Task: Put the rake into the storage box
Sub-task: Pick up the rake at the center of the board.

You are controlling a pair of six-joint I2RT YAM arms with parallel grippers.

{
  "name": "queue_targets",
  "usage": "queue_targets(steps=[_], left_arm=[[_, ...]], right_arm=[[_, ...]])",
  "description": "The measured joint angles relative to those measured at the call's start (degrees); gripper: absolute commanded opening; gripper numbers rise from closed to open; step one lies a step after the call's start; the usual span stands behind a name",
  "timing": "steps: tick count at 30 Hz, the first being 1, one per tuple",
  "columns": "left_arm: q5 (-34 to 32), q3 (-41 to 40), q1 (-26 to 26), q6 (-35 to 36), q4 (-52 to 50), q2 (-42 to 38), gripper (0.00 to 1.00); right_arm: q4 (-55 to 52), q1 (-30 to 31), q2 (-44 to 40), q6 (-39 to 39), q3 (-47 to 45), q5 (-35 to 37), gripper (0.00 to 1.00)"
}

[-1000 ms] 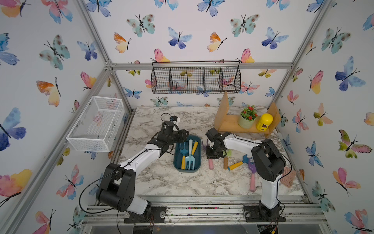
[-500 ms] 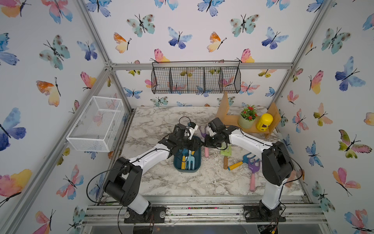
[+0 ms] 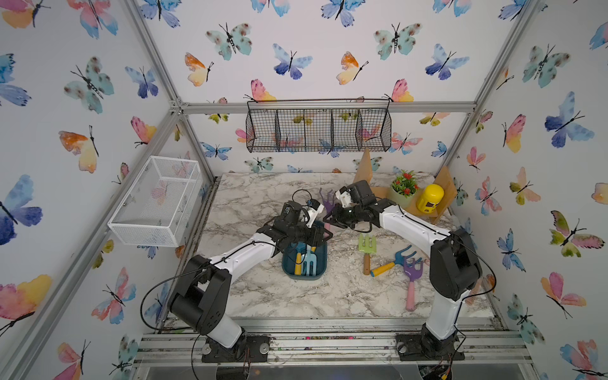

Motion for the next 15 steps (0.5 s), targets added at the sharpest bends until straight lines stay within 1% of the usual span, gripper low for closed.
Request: queue_targets(steps=[7,9,10,11,12,13,14,15], left_arm=[[-0.1,3.0,0.0,0.2,-0.3,3.4,0.57],[-0.3,3.9,0.0,0.2,-0.2,4.5,0.53],[-0.4,4.2,0.0,0.2,-0.3,4.8,0.43],[-0.5,4.6,0.0,0.0,-0.3,5.1,0.26],[-1.2,4.9,0.0,-0.2,-0.6,5.2,0.12],[-1.9,4.9,0.0,-0.5,-0.7,5.2,0.04],[-2.0,5.1,0.4,-1.3,-0.5,5.2,0.0],[-2.5,5.4,0.4,-1.4,-0.6,4.9,0.0]], right_arm=[[0.9,0.0,-0.1,-0.5,0.0,-5.4,0.18],[0.9,0.0,-0.3,-0.9,0.0,-6.3,0.18],[0.9,0.0,-0.5,-1.2,0.0,-6.4,0.18],[0.9,0.0,-0.9,-1.5,0.0,-6.4,0.18],[0.9,0.0,-1.2,-1.9,0.0,-6.4,0.18],[0.4,-0.1,-1.8,-2.1,-0.2,-6.6,0.19],[0.9,0.0,-2.4,-2.6,-0.4,-5.8,0.19],[1.3,0.0,-2.6,-2.9,-0.4,-5.4,0.22]])
